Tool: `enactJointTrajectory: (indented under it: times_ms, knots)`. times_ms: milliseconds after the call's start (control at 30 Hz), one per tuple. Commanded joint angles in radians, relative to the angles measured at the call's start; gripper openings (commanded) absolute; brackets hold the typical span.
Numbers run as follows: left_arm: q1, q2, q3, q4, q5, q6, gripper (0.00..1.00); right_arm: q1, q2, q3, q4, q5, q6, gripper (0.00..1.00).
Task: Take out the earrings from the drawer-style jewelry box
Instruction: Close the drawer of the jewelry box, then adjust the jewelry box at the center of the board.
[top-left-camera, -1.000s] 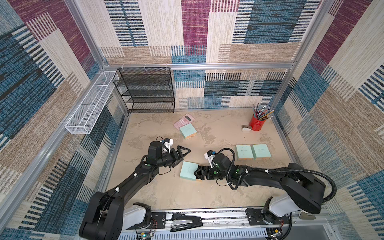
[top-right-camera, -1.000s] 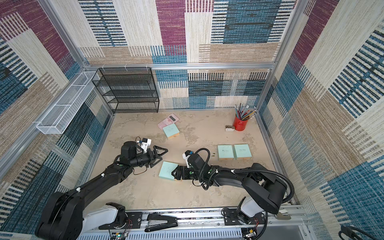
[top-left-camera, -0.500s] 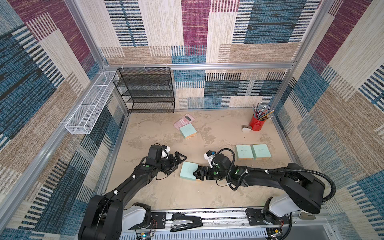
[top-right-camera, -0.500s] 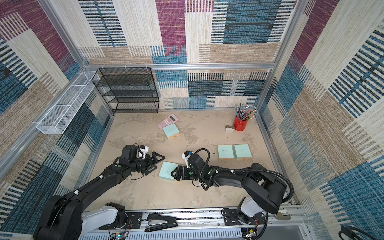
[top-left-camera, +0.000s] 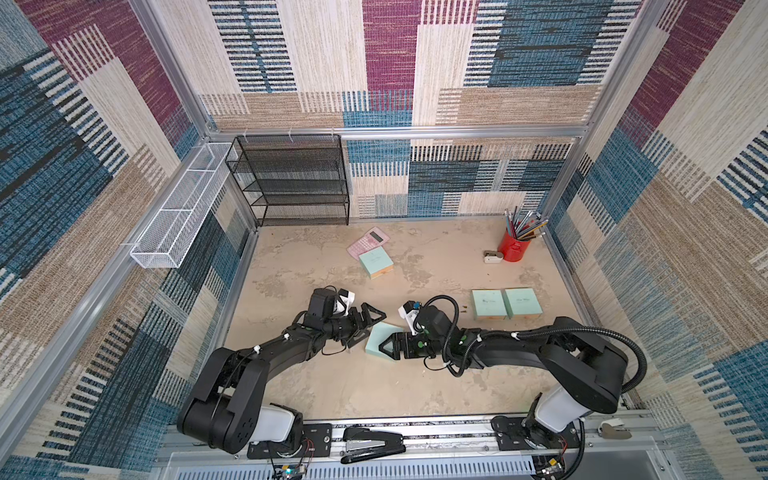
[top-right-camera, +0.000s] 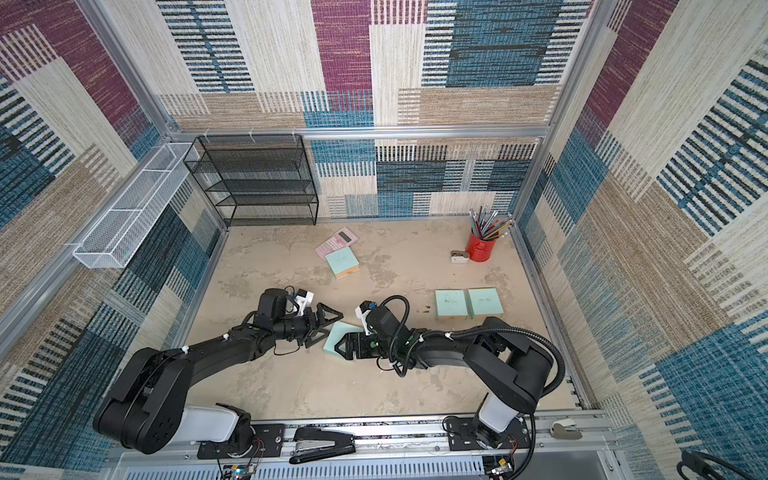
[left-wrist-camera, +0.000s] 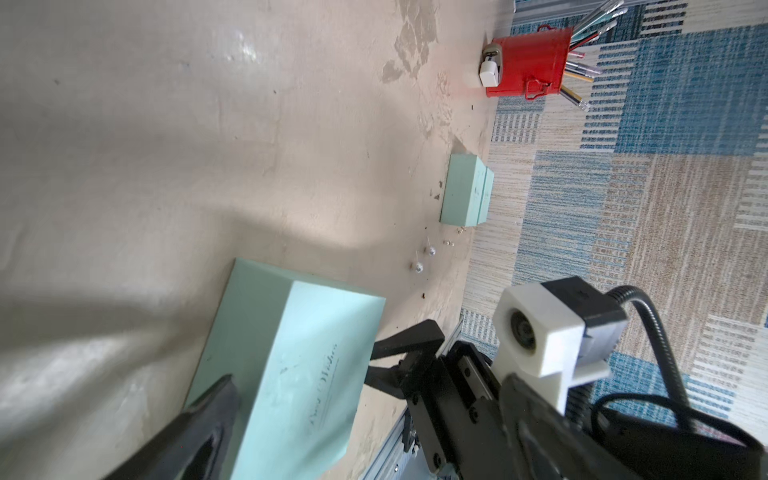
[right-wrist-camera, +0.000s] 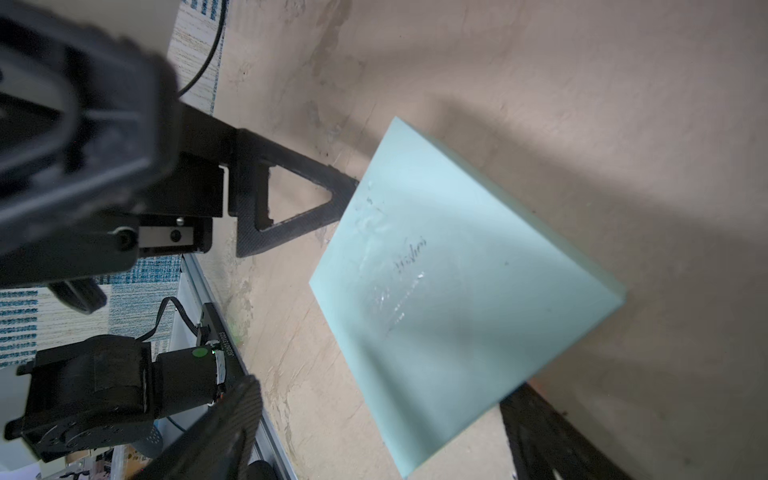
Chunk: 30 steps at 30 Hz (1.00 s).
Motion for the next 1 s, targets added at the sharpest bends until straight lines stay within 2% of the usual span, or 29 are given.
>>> enactJointTrajectory:
  times_ms: [0,133,333,533,700,767,833,967]
  knots:
    - [-0.013,0.026,0.002,0.096,0.086,-0.060,0.98,0.005,0.013,0.009,0.109,-0.001,-0.004,0.91]
    - [-0.015,0.021,-0.005,0.099,0.059,-0.070,0.98,0.005,-0.015,-0.018,0.109,0.042,0.010,0.91]
    - [-0.006,-0.063,-0.010,-0.011,-0.020,-0.052,0.98,0.006,-0.068,-0.042,0.031,0.098,0.017,0.92]
    - [0.015,-0.294,0.006,-0.319,-0.183,0.026,0.98,-0.001,-0.203,-0.072,-0.078,0.213,-0.012,0.93]
    - [0.015,-0.485,-0.015,-0.507,-0.168,0.063,0.98,-0.064,-0.177,0.007,-0.146,0.183,-0.108,0.96]
    - [0.012,-0.511,-0.047,-0.516,-0.113,0.041,0.98,-0.099,-0.148,0.021,-0.125,0.142,-0.141,1.00]
    - [-0.002,-0.515,-0.102,-0.445,-0.049,-0.018,0.98,-0.133,-0.119,0.033,-0.080,0.083,-0.170,1.00]
    - [-0.046,-0.465,-0.161,-0.297,-0.048,-0.090,0.98,-0.155,-0.047,0.070,-0.014,-0.009,-0.228,0.99]
